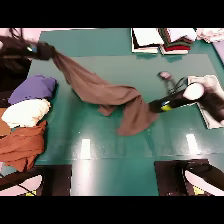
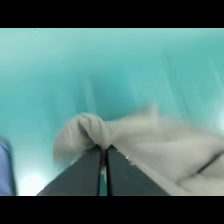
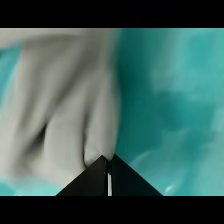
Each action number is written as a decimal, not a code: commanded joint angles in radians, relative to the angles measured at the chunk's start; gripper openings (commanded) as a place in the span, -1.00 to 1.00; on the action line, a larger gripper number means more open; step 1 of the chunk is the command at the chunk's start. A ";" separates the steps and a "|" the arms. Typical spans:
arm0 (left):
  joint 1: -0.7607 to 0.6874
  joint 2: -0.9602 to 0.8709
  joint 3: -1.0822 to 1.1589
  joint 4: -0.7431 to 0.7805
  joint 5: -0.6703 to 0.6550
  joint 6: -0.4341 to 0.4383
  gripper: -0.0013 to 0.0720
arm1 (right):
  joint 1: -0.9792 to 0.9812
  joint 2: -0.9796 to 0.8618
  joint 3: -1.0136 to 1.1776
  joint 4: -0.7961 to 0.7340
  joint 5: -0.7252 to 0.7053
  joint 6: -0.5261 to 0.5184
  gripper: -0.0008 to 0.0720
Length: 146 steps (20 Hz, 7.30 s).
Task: Fold the shirts.
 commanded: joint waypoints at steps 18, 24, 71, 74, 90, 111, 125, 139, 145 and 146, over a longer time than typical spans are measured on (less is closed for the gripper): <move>0.000 0.409 0.344 0.011 -0.034 -0.001 -0.89 | -0.336 0.163 0.959 -0.153 0.391 -0.031 -0.94; 0.000 0.046 0.092 0.009 -0.127 -0.005 -0.89 | -0.334 -0.100 0.811 -0.155 0.460 -0.031 -0.94; -0.144 0.172 -0.794 -0.301 0.068 0.006 -0.89 | -0.859 0.008 -0.012 -0.021 0.339 -0.149 0.57; -0.144 0.172 -0.794 -0.293 0.064 0.006 -0.89 | -0.996 -0.038 -0.154 0.055 0.274 -0.172 0.54; -0.144 0.255 -0.690 -0.169 0.105 -0.125 -0.89 | -0.671 -0.055 -0.114 0.213 0.038 -0.241 -0.94; -0.144 0.286 0.371 0.319 -0.288 -0.188 -0.89 | -0.542 0.037 1.087 0.082 0.373 -0.138 -0.94; -0.115 -0.381 -0.008 0.291 0.025 -0.256 -0.89 | -0.332 -0.601 0.729 -0.051 0.208 -0.143 -0.94; -0.008 -0.372 -0.152 0.111 -0.237 -0.117 -0.89 | -0.339 -0.461 0.403 -0.056 0.128 -0.164 -0.93; -0.008 -0.340 -0.195 0.098 -0.254 -0.119 0.50 | -0.340 -0.439 0.357 -0.049 0.137 -0.159 0.08; -0.008 -0.309 -0.195 0.109 -0.270 -0.121 0.50 | -0.340 -0.419 0.359 -0.049 0.149 -0.160 0.08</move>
